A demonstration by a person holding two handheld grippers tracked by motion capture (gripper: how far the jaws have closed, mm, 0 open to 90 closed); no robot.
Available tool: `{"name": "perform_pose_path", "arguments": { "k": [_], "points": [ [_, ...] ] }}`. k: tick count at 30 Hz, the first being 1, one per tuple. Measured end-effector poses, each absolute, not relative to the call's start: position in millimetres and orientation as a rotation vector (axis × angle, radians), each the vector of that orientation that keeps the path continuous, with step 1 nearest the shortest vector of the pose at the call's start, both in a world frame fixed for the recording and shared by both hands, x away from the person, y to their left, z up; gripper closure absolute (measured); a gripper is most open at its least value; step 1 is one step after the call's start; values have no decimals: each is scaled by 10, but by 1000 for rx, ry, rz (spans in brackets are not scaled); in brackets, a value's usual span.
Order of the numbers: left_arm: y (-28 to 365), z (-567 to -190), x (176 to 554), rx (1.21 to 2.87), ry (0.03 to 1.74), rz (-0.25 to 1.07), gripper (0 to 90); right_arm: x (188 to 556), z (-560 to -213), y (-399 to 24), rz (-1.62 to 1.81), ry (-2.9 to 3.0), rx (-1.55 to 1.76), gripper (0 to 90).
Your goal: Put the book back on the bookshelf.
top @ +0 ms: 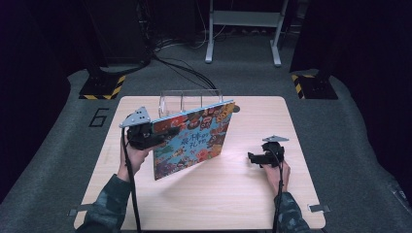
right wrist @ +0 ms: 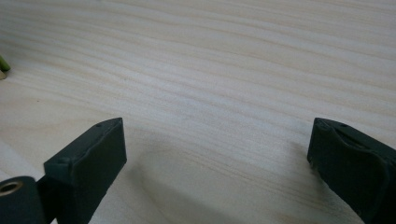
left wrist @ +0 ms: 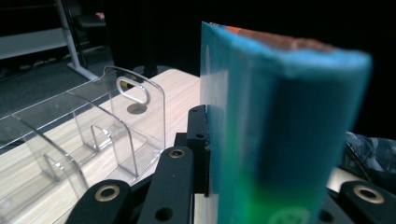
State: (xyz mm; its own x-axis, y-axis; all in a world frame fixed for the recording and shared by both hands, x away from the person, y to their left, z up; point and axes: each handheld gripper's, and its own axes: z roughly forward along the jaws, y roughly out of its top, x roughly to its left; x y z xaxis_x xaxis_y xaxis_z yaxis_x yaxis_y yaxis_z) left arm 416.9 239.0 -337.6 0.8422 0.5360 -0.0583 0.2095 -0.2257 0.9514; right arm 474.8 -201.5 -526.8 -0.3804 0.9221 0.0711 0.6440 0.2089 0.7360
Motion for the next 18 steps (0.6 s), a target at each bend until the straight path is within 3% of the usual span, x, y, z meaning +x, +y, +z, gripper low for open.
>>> {"name": "perform_pose_path", "arguments": {
  "k": [18],
  "points": [
    [2661,-3011,4130,1784,612,410,813,4750,-5272,-2043,1010,2114,1439,39]
  ]
}}
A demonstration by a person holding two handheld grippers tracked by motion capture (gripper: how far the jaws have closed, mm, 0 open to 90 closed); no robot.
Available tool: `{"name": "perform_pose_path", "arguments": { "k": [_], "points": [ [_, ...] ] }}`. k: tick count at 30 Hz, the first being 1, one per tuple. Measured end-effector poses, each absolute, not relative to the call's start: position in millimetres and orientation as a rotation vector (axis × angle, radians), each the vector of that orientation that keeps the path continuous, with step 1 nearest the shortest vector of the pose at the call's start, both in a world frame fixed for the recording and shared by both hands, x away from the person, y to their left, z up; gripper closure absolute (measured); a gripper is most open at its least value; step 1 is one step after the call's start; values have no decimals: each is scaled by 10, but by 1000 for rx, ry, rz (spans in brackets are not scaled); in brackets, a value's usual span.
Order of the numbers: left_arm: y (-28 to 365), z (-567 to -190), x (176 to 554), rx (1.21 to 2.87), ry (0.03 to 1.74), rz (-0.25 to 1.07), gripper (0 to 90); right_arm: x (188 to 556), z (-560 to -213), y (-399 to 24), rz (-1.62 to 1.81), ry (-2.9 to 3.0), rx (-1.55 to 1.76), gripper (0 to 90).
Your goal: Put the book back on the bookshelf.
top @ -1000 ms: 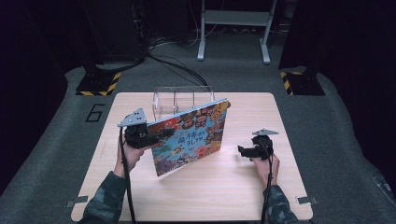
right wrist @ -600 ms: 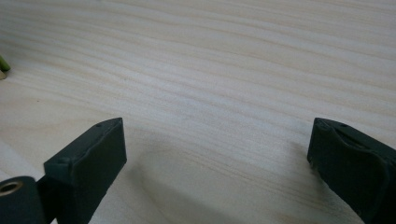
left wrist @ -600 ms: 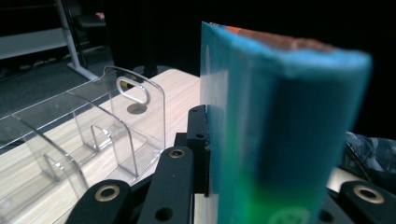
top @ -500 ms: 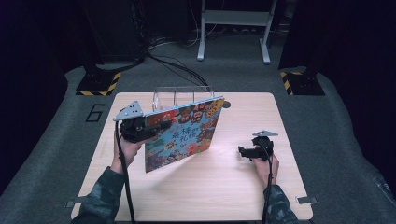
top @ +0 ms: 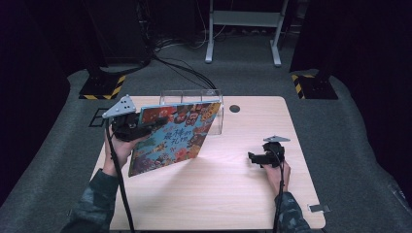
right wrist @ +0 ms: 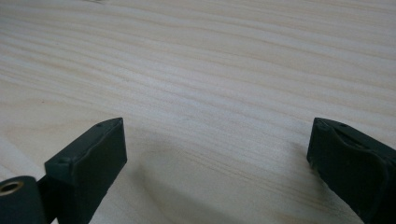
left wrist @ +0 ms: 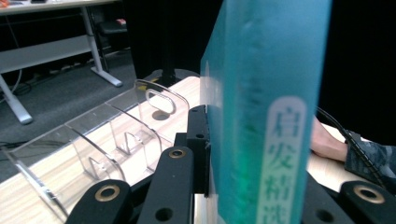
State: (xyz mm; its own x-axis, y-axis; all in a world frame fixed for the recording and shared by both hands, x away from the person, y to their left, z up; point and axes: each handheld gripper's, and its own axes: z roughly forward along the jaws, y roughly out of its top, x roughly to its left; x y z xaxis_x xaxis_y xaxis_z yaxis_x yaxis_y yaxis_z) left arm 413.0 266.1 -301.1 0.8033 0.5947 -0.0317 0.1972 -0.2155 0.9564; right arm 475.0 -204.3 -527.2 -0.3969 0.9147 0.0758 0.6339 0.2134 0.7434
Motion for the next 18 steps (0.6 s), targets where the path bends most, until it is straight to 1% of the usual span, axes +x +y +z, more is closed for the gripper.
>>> {"name": "perform_pose_path", "arguments": {
  "k": [7,18],
  "points": [
    [2811,-2906,4100,1757,636,452,812,4748,-5270,-2034,995,2118,1443,38],
    [3040,-2861,4069,1697,696,506,812,4755,-5283,-1976,911,2122,1401,36]
  ]
}}
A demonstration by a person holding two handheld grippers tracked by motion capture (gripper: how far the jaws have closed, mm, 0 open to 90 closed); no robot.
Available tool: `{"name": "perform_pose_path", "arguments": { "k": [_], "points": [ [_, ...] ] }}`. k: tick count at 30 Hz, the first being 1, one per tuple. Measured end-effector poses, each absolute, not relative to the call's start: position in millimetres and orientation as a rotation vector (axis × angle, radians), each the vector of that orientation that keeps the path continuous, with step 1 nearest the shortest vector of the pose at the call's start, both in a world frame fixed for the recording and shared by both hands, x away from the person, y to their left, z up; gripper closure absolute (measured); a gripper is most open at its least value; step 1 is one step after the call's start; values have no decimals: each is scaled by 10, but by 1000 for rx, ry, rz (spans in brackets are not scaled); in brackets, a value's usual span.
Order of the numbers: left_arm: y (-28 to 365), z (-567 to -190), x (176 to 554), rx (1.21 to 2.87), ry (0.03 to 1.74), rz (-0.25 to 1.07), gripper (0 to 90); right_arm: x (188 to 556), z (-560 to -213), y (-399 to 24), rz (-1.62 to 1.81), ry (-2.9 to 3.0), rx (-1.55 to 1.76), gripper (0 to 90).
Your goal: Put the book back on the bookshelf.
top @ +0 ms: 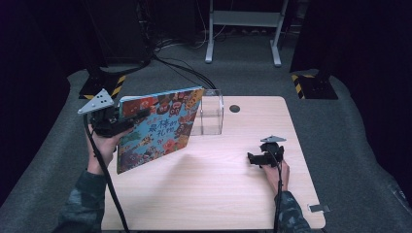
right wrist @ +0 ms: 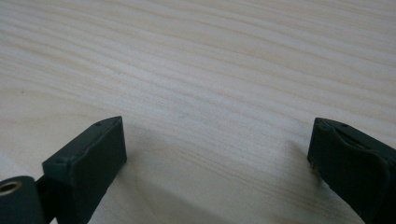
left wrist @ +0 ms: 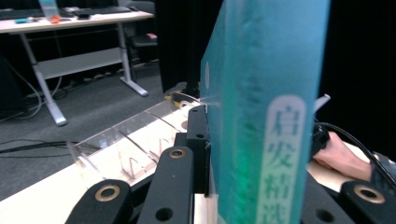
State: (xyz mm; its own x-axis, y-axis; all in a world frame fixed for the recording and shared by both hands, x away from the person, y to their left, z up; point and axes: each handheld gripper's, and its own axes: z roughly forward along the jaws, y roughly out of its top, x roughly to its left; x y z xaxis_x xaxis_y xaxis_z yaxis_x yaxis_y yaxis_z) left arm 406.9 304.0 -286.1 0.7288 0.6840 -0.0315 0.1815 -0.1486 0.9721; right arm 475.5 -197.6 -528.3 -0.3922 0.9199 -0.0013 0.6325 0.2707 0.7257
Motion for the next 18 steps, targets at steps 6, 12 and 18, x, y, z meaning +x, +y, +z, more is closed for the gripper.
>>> {"name": "perform_pose_path", "arguments": {
  "k": [6,12,18],
  "points": [
    [3153,-2845,4038,1667,738,542,812,4751,-5280,-1972,914,2123,1416,36],
    [3245,-2846,4043,1639,771,563,812,4757,-5282,-1965,920,2115,1418,37],
    [3286,-2852,4067,1612,810,598,812,4759,-5285,-1966,920,2111,1413,38]
  ]
}}
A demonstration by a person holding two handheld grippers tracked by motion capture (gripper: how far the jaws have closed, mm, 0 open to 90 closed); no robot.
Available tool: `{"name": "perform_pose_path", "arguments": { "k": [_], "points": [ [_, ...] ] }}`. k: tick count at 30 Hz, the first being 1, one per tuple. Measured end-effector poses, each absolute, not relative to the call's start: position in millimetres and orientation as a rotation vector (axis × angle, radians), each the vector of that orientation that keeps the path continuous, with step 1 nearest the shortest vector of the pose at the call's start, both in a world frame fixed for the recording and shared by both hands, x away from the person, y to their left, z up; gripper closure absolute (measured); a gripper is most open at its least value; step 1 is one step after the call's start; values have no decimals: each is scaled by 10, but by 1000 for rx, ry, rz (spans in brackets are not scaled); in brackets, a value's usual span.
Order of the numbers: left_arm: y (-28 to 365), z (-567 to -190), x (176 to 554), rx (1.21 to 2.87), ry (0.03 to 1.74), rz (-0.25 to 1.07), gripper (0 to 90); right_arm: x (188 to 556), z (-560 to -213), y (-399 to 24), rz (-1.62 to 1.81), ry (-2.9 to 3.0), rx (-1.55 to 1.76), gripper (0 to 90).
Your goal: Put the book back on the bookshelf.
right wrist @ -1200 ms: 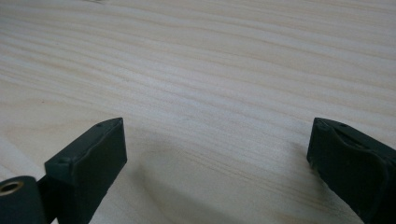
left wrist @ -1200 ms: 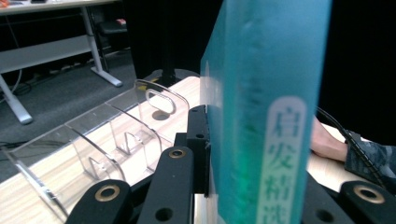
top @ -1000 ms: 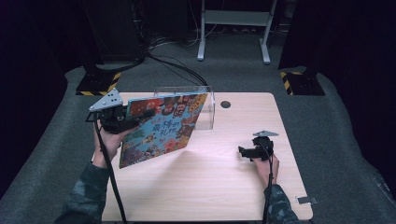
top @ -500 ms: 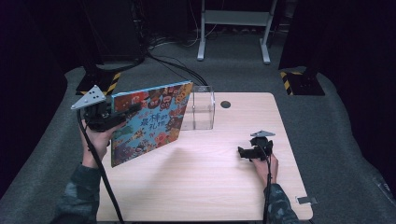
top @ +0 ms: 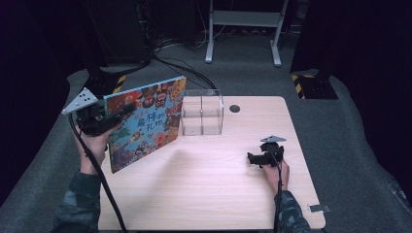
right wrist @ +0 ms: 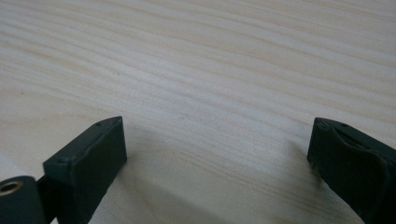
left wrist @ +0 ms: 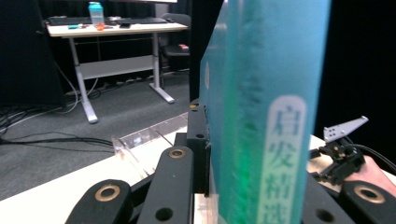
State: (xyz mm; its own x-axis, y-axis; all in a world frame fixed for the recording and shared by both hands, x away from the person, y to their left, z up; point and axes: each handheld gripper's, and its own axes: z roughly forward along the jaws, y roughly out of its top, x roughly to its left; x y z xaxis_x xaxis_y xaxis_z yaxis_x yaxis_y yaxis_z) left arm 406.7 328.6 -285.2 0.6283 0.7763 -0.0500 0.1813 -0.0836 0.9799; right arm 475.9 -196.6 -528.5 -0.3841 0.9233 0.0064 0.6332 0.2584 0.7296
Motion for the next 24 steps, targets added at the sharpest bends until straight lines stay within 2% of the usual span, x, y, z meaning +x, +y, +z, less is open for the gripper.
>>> {"name": "perform_pose_path", "arguments": {
  "k": [24],
  "points": [
    [3218,-2861,4296,1545,884,688,812,4754,-5282,-1970,912,2116,1408,49]
  ]
}}
